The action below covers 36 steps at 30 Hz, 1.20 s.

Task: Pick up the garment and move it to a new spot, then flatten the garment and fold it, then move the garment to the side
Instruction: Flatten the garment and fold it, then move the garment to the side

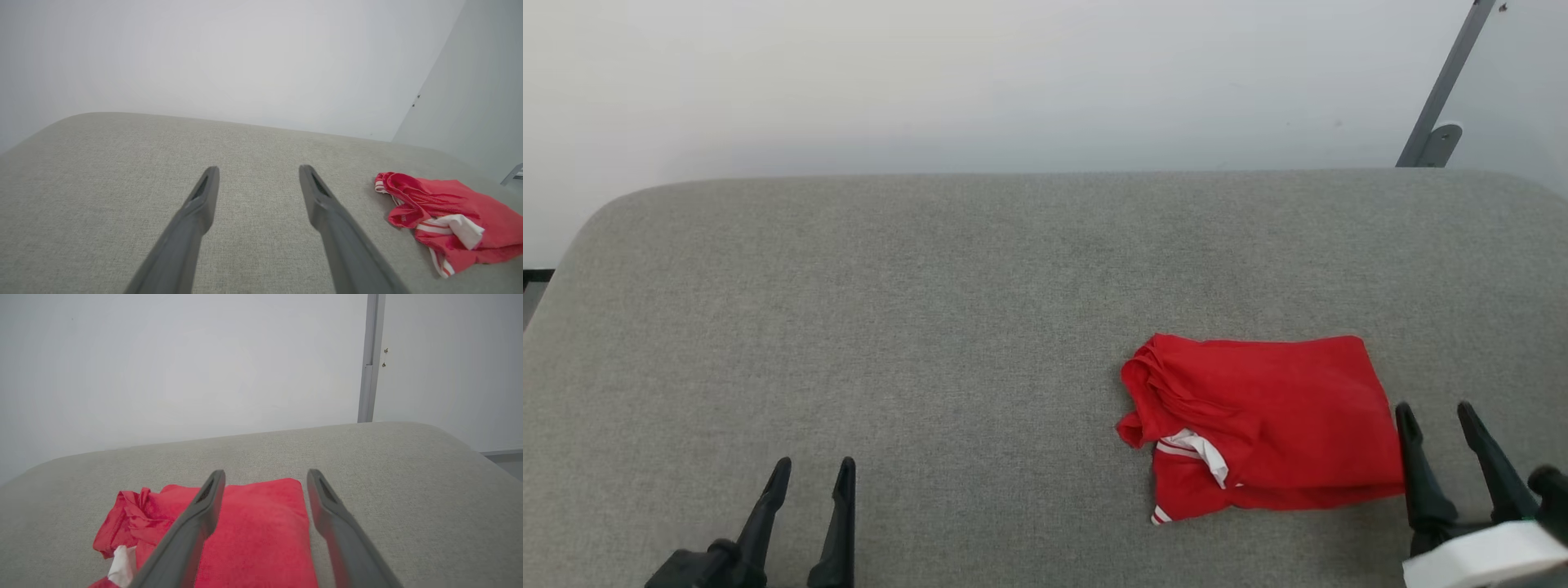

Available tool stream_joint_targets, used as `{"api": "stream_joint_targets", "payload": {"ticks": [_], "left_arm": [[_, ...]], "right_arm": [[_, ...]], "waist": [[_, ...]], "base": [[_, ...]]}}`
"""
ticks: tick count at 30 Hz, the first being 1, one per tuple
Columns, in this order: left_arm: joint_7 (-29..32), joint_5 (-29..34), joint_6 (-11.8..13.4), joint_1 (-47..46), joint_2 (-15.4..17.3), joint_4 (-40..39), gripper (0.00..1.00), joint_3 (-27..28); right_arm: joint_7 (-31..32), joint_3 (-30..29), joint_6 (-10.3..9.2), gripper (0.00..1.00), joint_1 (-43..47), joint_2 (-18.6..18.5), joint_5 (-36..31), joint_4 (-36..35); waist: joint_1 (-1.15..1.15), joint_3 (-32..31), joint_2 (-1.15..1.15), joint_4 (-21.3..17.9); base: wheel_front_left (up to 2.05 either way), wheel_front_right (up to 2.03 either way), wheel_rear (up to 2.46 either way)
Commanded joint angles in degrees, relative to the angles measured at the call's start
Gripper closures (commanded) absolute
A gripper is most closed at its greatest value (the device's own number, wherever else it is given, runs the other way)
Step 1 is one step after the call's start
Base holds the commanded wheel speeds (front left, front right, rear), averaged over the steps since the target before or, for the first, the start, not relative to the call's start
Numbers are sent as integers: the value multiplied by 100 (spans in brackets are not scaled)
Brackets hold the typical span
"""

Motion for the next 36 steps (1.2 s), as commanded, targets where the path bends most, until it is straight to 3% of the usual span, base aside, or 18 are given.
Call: {"api": "stream_joint_targets", "payload": {"ticks": [1,11,19,26,36], "left_arm": [[-27,75,6,74,-4,-39,0,24],[-27,125,6,49,-65,-222,0,11],[-27,101,6,-111,-121,-234,0,-31],[-27,123,6,-345,-231,-198,0,-138],[-27,85,6,-853,-376,-120,0,-437]], "right_arm": [[-26,-19,-2,0,64,21,-37,-38],[-27,-54,-2,0,173,96,-77,-94],[304,76,-1,0,-62,-87,-32,114],[1654,425,-2,0,-599,-841,55,216],[4043,984,-2,0,-1620,-1882,799,409]], "waist": [[0,12,0,3],[0,105,0,14],[0,219,0,35],[0,459,0,87],[0,1133,0,302]], "base": [[0,0,0],[0,0,0],[0,0,0],[0,0,0],[0,0,0]]}}
